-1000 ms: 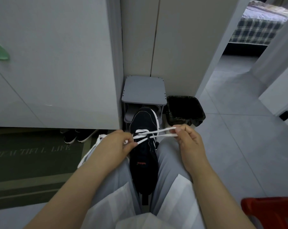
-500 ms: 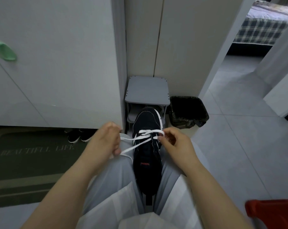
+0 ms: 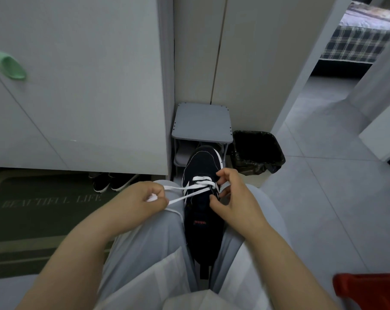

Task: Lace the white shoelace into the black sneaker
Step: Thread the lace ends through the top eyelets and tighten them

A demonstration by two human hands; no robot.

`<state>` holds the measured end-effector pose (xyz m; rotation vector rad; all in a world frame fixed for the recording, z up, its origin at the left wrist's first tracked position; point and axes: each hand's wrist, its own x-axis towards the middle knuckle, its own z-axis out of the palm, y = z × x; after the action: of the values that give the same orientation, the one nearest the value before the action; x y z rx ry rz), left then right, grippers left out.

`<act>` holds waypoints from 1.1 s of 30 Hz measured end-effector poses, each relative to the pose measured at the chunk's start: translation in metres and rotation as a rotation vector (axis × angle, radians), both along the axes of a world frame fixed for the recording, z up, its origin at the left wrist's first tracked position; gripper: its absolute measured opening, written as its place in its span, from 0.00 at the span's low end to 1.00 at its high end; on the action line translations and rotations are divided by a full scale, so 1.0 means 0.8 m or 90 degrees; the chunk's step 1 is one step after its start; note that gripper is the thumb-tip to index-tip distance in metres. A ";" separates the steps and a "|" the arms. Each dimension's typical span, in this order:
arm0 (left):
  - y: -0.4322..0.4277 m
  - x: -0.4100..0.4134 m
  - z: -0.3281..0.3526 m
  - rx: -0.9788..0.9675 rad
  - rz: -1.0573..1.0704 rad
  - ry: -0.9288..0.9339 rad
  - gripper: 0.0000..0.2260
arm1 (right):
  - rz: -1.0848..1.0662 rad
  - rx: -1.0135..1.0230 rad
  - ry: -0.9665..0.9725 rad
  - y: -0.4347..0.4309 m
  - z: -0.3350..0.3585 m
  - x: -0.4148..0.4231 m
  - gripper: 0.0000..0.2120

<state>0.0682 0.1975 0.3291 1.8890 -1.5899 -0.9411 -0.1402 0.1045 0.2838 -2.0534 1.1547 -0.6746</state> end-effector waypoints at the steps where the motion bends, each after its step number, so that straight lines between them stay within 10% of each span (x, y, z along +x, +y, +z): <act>1: 0.001 0.001 0.001 0.032 -0.019 -0.020 0.13 | 0.001 0.001 0.000 0.000 0.000 0.000 0.22; 7: -0.003 -0.015 0.002 0.232 -0.178 -0.175 0.11 | -0.004 0.008 -0.013 0.001 -0.002 0.001 0.19; 18: -0.048 -0.018 0.006 -0.068 -0.048 -0.245 0.08 | 0.002 -0.036 0.000 0.002 -0.002 -0.001 0.16; 22: -0.066 -0.021 -0.014 0.001 -0.104 -0.368 0.05 | 0.058 -0.156 0.055 0.006 -0.006 0.001 0.11; 28: -0.050 -0.012 0.031 0.000 0.007 0.064 0.07 | 0.045 -0.175 -0.022 0.018 0.007 0.013 0.15; 33: -0.045 -0.023 0.079 0.026 -0.051 0.349 0.09 | 0.216 0.264 -0.339 0.049 0.049 0.067 0.15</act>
<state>0.0499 0.1618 0.3926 1.4248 -1.3212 -1.3894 -0.0863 0.1433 0.3230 -1.5340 0.5631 -0.6867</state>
